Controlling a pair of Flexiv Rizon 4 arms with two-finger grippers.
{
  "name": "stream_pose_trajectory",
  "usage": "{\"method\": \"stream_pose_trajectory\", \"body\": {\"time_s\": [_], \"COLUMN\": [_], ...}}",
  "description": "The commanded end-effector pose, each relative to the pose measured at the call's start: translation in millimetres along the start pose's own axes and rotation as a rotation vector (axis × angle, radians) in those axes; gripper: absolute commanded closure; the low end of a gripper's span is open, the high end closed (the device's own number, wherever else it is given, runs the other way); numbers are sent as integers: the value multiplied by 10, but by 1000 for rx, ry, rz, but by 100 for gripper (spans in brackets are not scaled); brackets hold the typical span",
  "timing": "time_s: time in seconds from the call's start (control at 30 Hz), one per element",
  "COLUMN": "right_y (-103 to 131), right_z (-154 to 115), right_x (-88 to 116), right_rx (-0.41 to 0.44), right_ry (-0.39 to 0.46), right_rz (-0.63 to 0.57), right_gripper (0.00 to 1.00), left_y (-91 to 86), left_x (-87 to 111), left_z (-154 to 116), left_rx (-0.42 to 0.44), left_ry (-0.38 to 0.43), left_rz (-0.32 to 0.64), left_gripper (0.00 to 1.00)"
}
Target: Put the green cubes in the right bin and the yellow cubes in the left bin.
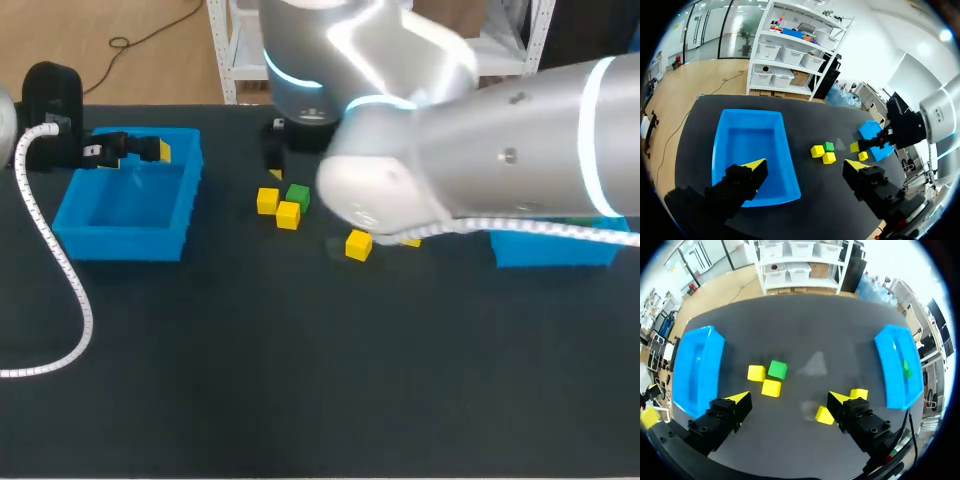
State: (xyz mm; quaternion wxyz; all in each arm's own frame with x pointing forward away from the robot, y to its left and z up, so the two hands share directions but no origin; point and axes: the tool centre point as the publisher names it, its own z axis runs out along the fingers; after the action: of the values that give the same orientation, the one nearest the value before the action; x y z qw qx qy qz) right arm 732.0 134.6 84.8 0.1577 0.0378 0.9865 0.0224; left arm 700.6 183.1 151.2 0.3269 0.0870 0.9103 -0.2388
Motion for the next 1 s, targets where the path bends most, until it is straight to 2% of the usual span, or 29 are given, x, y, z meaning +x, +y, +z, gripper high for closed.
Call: {"method": "stream_pose_trajectory", "body": {"time_s": [0.03,0.3,0.43,0.6,1.0], "right_y": [131,144,154,142,142], "right_z": [154,230,217,118,118], "right_x": [-49,-89,-107,-131,-131], "right_rx": [16,-3,-49,-95,-95], "right_ry": [71,81,68,3,3], "right_rz": [-6,-23,-39,-33,-33], "right_gripper": [0,0,0,0,0], "left_y": [17,17,17,17,17], "left_x": [14,14,14,14,14], "left_z": [-2,-2,-2,-2,-2], "left_rx": [9,9,9,9,9], "left_ry": [-7,-7,-7,-7,-7], "left_rz": [2,2,2,2,2], "left_gripper": [0,0,0,0,0]}}
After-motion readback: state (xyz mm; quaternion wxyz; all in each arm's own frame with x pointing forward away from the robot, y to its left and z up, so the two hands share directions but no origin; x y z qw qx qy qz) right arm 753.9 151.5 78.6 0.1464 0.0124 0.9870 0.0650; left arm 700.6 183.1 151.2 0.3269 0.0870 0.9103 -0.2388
